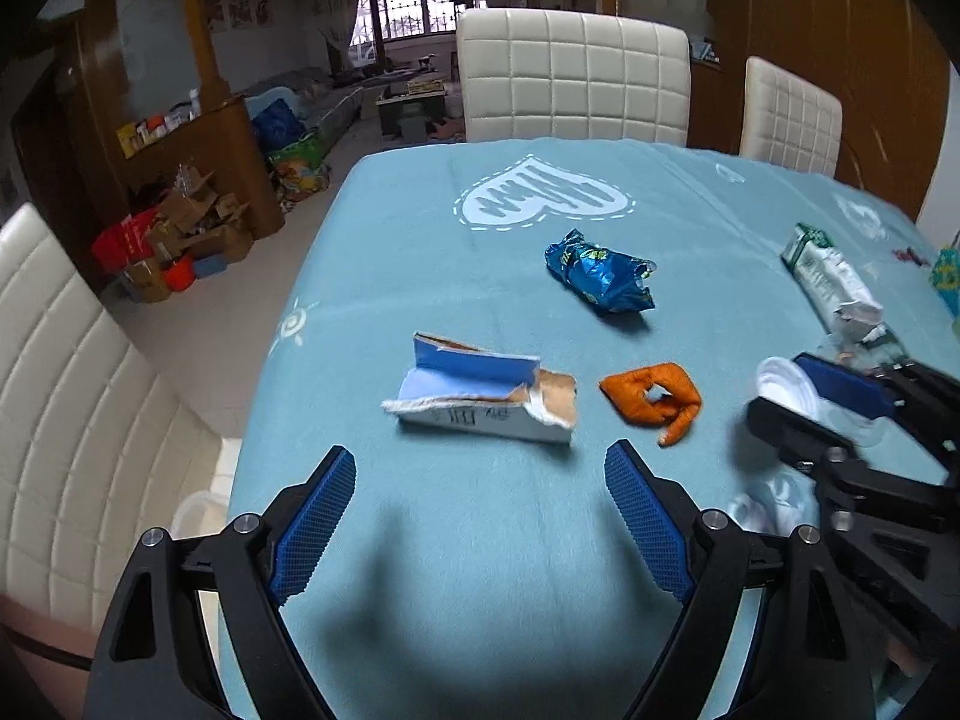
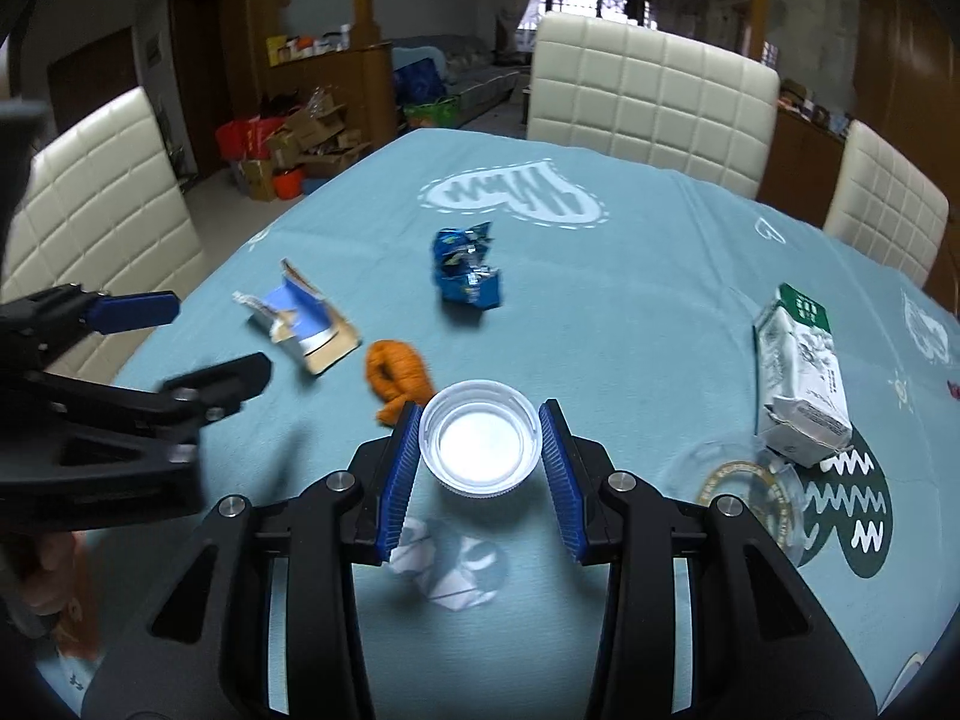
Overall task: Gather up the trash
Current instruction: 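Grasp the torn blue-white carton with the left tool and lift it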
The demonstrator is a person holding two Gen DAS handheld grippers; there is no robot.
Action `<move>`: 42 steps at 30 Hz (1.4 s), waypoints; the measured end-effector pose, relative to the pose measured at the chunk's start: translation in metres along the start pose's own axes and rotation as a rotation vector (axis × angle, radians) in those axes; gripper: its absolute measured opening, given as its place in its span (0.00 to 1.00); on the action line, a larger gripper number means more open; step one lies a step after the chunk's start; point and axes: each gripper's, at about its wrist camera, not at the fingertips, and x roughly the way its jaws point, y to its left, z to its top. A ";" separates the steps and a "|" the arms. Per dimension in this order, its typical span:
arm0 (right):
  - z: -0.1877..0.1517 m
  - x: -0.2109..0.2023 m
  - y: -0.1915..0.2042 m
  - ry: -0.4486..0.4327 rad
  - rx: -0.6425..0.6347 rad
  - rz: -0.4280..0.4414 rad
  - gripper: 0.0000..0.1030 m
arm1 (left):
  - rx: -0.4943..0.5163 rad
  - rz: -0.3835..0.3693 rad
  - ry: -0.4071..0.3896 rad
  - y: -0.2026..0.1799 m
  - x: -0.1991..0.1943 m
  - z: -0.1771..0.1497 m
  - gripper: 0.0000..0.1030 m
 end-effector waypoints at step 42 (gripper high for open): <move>0.005 -0.044 0.032 -0.061 -0.063 0.054 0.41 | -0.030 -0.010 -0.080 0.027 -0.049 -0.030 0.75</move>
